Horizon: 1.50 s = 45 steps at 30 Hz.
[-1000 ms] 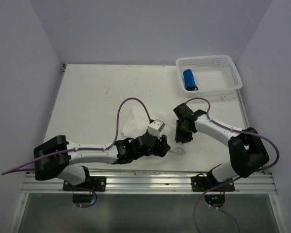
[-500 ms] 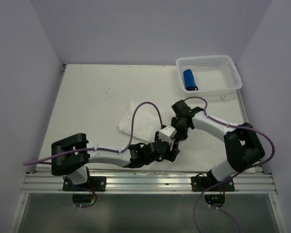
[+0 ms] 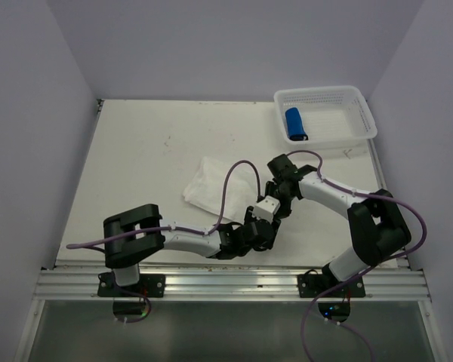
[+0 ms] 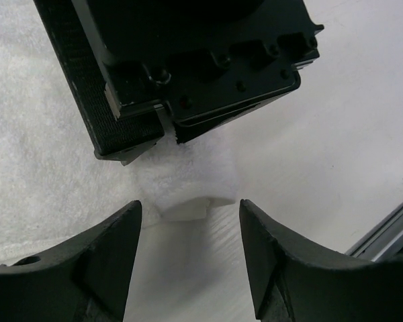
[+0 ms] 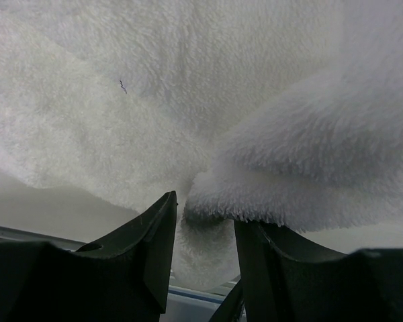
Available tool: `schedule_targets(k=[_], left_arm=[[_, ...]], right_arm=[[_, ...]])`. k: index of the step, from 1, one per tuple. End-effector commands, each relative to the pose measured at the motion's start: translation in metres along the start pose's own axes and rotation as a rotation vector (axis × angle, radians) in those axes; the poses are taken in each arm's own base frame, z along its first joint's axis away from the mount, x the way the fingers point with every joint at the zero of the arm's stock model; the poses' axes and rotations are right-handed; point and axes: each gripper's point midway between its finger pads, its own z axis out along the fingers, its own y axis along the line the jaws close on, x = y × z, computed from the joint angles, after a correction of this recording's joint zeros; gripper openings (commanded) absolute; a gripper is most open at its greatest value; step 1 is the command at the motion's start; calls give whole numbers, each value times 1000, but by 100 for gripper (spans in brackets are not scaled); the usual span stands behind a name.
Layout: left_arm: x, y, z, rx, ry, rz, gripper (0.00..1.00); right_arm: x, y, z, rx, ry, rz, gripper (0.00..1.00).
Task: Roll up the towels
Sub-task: Roll the towel
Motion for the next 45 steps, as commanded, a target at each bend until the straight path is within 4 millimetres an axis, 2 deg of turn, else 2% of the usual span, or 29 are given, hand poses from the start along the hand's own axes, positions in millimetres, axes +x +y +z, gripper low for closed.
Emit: schedule_targets(k=[1,6,11,15,20,21,24,28,29,31,32,34,35,36,45], left_arm=[[-15,-3,6,-40,-52,-46,62],[-12,-5,10,-42,-45,-76,57],[-23,-9,6,-24,-74,-104,57],[-24,-13,3,14,-90,-120,58],[-18,-7,9,20,-66,-183,59],[-12,-5,9,31,-53,-205,60],[-16,3,14,32,-57,-266,59],[-18,9,19,19,-57,-295,47],[-19,11,21,18,-58,-307,40],[-21,13,22,15,-62,-318,33],[-20,14,23,12,-60,-328,26],[-16,21,26,-10,-45,-338,19],[-15,23,26,-22,-40,-359,8],[-12,27,27,-37,-32,-372,2],[19,41,19,-62,33,-444,0]], right_arm=[[-9,15,-3,-58,-11,5,43],[-6,13,-3,-59,-9,5,43],[-5,11,-3,-64,-8,5,43],[-4,11,-4,-69,-10,5,43],[-5,13,-7,-77,-17,8,43],[-6,14,-7,-81,-18,8,43],[-6,14,-8,-83,-18,8,43],[-5,14,-8,-86,-16,10,43],[-5,15,-8,-87,-16,9,43],[-4,15,-8,-92,-14,10,43],[-4,15,-8,-93,-13,10,43],[-3,15,-7,-90,-10,10,43],[-4,15,-8,-92,-12,8,43],[-5,15,-8,-90,-12,10,44],[-25,16,-15,-77,-38,14,48]])
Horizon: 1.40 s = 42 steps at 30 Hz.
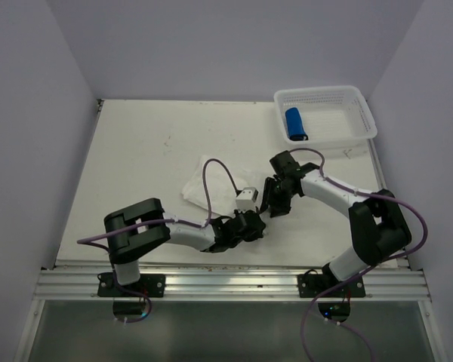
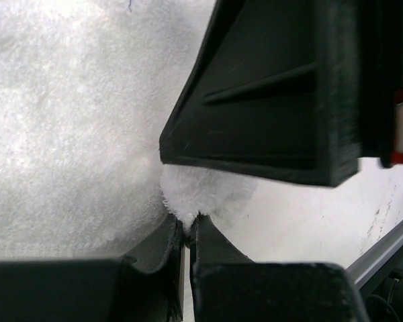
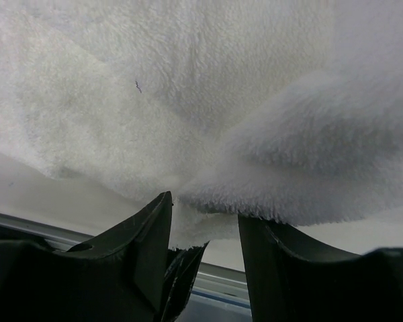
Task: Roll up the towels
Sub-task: Roll the towel
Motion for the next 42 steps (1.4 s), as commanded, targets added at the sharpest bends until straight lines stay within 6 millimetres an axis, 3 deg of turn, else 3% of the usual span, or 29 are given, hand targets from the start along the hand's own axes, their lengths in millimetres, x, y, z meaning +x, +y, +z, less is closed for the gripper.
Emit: schedule_targets(k=[1,11,26,42], left_arm=[[4,18,-4,-38,4,-58,0],[29,47,-13,-78,61,-91,0],[31,63,-20,-101,64,-106,0],[37,75,-23,-126,78,-89,0]], right_arm=[[-20,6,-12,-15,-37,-5,48],[-50,-3,-22,29,-79,3,50],[-88,-15,-23,91,-124,11,50],[-97,-30,5,153,-92,8,30]])
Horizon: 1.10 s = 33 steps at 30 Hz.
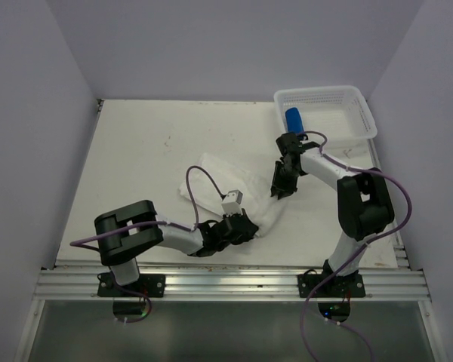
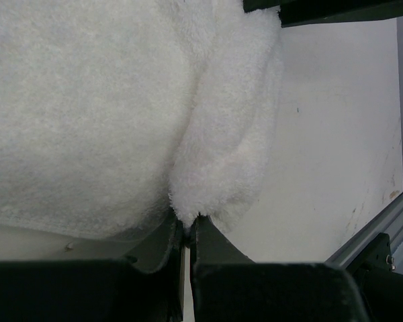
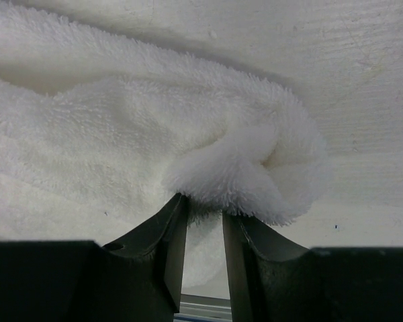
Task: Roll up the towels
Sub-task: Roll the towel
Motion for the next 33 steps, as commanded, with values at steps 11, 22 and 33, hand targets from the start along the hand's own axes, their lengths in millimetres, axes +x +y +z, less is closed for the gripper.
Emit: schedule_targets(k=[11,22,33], left_arm=[[19,65,-19,-160,59,88,0],[-11,-1,-53,-24,-26,253,40],[-70,-62,-98,72,-222,461,55]], right_arm=[[-21,-7,19,40,-24,-10,30],[-15,-1,18,3,-13,36,31],[-15,8,10,-15,-19,41,36]])
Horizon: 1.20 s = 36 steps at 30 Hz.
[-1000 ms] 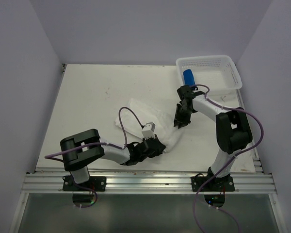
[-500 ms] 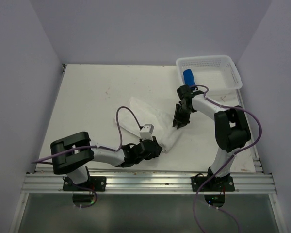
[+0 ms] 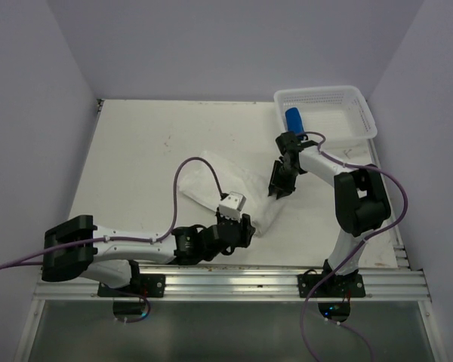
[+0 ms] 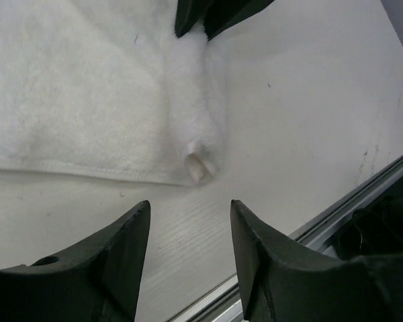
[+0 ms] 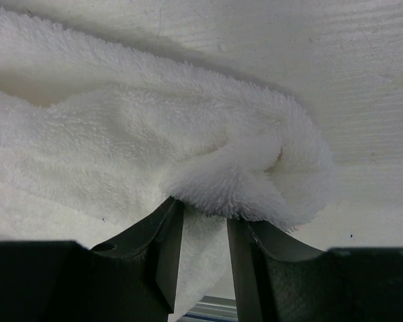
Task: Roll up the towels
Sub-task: Roll the towel
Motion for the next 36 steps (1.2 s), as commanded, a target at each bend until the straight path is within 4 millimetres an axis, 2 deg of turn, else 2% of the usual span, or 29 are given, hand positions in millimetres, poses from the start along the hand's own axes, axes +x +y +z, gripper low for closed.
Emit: schedule_targets(k=[1,3,6,10,11,13,17,18,19,20,22,32,36], left_arm=[[-52,-41,-10,82,-145,214,56],[-66,-66,-8,154,-182,286,60],[-72,-97,-7,286,-216,471,63],[-56,-128,8,398,-175,602,64],[-44,-128,17,402,-145,633,64],[-36,-137,22,442,-129,680,64],[-8,-131,43,433,-62,767,65],[-9,-133,47,424,-59,770,65],[-9,-126,53,388,-61,812,65],[3,-117,62,357,-24,842,65],[8,-108,71,307,-4,864,65],[-4,-87,80,202,-39,879,66],[-6,-75,87,139,-34,891,72]], right_arm=[[-13,5,0,0,-58,-3,36],[-12,7,0,-1,-56,-7,37],[-13,11,-2,-3,-56,-13,37],[-16,14,-4,-3,-62,-15,38],[-15,13,-4,-2,-60,-15,38],[-16,15,-5,-7,-61,-17,38],[-16,15,-7,-6,-58,-23,38],[-15,14,-7,-3,-56,-25,38],[-15,13,-7,-2,-55,-28,38],[-15,14,-7,-1,-55,-31,38],[-15,13,-7,-1,-54,-31,38],[-11,12,-2,-7,-37,-40,39],[-10,13,-2,-11,-38,-45,39]])
